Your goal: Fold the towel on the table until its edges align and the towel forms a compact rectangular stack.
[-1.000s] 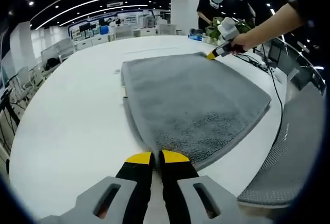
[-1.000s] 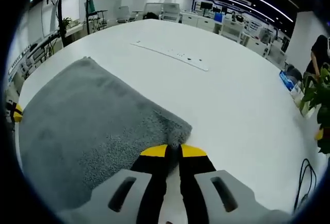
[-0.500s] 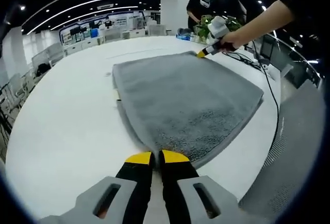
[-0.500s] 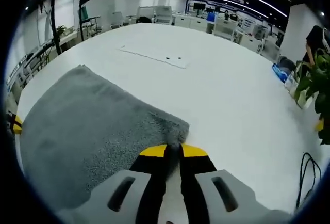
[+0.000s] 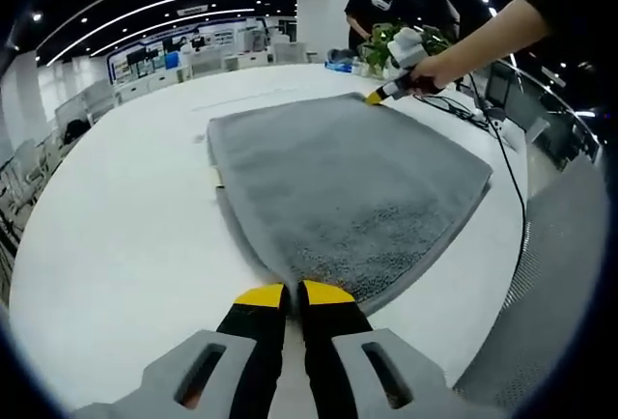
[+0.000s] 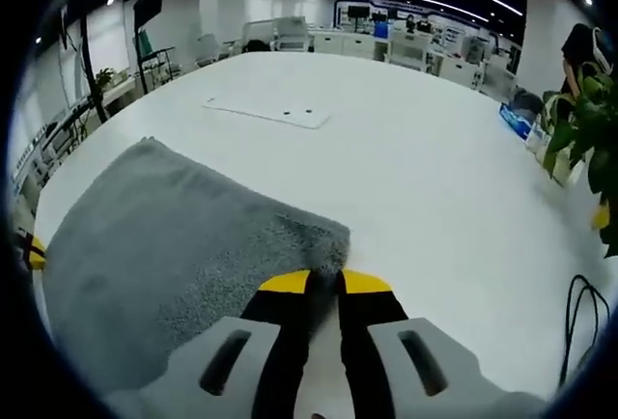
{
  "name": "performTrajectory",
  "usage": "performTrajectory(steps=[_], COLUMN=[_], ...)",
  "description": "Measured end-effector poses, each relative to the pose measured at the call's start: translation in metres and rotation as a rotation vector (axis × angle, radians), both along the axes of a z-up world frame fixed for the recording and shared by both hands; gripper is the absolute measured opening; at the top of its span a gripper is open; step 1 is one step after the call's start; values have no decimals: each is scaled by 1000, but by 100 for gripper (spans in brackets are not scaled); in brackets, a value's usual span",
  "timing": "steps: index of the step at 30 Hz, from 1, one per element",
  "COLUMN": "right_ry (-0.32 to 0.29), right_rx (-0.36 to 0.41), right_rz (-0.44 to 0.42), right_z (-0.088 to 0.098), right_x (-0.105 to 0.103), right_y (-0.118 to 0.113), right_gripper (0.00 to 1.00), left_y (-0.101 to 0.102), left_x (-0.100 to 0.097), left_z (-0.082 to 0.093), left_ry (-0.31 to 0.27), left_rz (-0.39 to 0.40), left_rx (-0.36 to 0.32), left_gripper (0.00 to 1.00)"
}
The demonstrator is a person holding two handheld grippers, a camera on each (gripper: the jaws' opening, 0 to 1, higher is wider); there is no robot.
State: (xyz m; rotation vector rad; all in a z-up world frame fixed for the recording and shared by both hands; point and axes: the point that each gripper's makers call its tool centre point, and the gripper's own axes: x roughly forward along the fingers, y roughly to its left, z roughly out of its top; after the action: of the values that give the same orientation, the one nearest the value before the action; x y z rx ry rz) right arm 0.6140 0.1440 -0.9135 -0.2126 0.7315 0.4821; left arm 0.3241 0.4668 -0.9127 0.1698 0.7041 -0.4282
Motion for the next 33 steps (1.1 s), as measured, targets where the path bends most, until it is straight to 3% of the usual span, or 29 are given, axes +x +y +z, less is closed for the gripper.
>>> performTrajectory(steps=[11,12,14,17,20,23,30,33], right_ry=[-17,-10,52,7,30,31,-10,-21], right_rx=[74,82,161,148,149,171,219,274], right_rz=[-22,-35,-153,-80,-75,-81,-91,-100], right_z=[-1,0,0,5,3,6,23,31], right_x=[2,3,2,4,5,3,2,-2], right_y=[2,3,2,12,12,11,2,1], right_gripper=[8,8,9,10,17,20,19,21], left_y=[1,1,0,-1,2,6,1,-13], left_x=[0,0,0,-1,1,2,4,4], left_z=[-1,-1,-1,0,1,4,19,20], left_ry=[34,36,21,1,16,13,-15,-12], left_rz=[17,21,31,28,20,40,86,66], left_rx=[37,43,75,122,146,168,152,134], left_gripper=[6,6,6,6,8,15,22,23])
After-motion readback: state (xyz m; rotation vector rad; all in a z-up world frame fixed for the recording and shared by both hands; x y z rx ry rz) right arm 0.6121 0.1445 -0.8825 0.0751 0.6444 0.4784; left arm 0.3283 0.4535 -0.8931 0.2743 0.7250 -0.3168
